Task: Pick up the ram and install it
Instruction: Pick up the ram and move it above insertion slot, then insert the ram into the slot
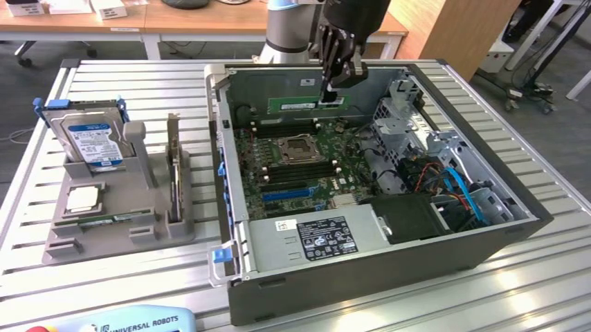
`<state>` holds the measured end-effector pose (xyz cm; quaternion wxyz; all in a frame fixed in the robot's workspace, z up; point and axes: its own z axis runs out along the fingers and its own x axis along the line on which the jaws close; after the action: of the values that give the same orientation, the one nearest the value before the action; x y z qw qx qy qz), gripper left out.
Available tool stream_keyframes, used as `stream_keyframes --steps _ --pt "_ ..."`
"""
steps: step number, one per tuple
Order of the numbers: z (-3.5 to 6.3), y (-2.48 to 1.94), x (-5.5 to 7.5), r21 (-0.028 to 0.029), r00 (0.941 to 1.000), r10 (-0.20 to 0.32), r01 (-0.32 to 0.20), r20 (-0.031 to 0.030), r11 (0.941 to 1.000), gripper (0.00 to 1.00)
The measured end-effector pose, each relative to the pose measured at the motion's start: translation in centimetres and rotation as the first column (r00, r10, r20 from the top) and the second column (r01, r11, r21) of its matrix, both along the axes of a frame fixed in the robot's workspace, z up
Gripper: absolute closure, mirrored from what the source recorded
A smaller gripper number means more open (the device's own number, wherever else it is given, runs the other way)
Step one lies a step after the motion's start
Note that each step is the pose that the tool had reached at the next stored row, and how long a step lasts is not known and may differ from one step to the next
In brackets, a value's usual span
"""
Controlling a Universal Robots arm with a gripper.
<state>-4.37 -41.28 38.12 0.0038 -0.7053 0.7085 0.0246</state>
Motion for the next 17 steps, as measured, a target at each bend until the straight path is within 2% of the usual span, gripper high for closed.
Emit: stream_keyframes --steps 11,17 --pt "-0.09 0.01 0.01 0.0002 1.0 0.0 0.0 0.0009 1.0 0.89" --pt "-0.58 0.01 0.0 0.0046 1.0 0.0 0.0 0.0054 1.0 0.89"
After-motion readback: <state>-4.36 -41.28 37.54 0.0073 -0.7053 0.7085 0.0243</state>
